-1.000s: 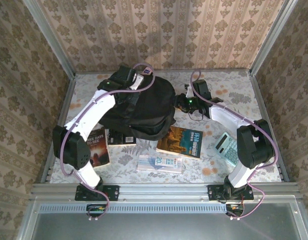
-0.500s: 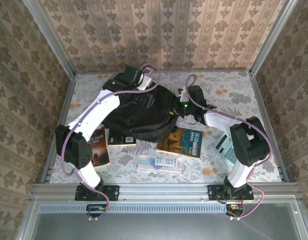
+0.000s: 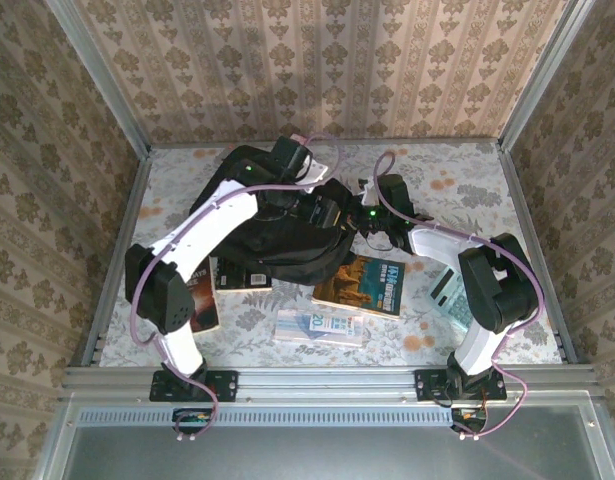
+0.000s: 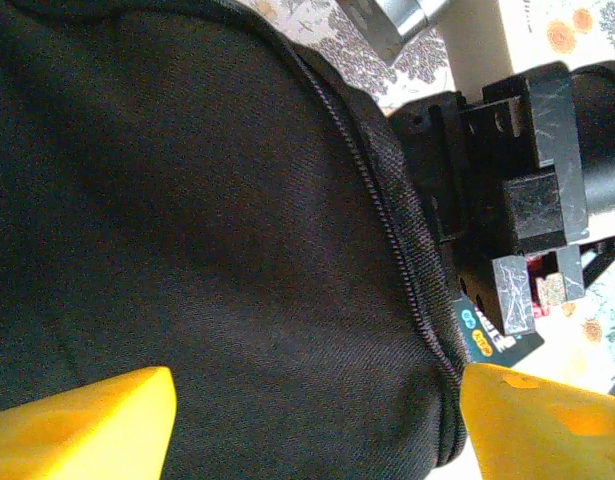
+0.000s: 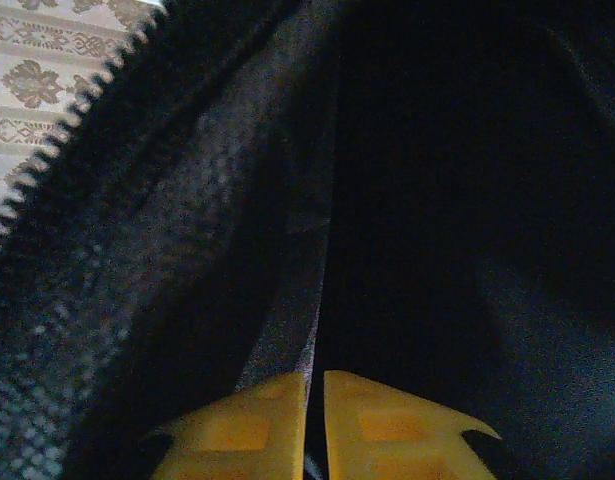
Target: Pack books, pencil case, and school supplies into a backpack
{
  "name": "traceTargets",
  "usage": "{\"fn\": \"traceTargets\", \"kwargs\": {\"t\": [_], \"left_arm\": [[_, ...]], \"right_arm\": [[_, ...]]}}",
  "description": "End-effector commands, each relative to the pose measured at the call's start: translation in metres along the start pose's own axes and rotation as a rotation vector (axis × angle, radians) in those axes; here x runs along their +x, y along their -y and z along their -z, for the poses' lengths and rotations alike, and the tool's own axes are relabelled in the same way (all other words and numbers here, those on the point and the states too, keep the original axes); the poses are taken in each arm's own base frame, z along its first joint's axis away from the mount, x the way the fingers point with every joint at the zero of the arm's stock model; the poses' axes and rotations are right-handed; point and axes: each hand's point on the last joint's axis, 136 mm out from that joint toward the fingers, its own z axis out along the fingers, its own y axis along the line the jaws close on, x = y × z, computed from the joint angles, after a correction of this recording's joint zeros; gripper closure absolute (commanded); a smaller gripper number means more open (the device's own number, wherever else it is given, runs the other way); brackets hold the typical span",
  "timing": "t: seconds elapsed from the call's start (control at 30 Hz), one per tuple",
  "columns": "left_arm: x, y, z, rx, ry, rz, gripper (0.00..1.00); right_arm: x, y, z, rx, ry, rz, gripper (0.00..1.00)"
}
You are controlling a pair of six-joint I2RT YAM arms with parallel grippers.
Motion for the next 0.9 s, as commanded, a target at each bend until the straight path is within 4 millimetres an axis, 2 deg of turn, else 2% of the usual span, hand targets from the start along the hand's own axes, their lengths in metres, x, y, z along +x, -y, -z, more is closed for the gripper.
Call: {"fn": "traceTargets", "kwargs": {"t": [0.0,0.17,0.4,0.57,0.67,0.87], "left_arm": [[-0.005,0.014,0.003,0.034,-0.007,0.017,0.23],[-0.006,0.014,-0.002,0.026,-0.016,0.031,0.22],[-0.005,0.016,-0.008,0.037,-0.029,0.040,0.22],[-0.002,0.013,-0.012,0.028,-0.039,0.045,0.27],[-0.002,0.014,-0.013,0.039,-0.040,0.049,0.39],[-0.007,0.019,-0.007,0.065,-0.023,0.050,0.77]], "right_arm": [[0.000,-0.029,0.009,-0.092,0.005,0.018,0.90],[0.000,-0.040,0.015,-0.150,0.015,0.000,1.00],[0.000,-0.044,0.016,-0.183,0.014,-0.024,1.00],[-0.001,-0.046,0.017,-0.229,0.020,-0.059,1.00],[-0.001,-0.048,0.018,-0.254,0.025,-0.070,1.00],[0.000,-0.047,0.019,-0.250,0.030,-0.070,1.00]]}}
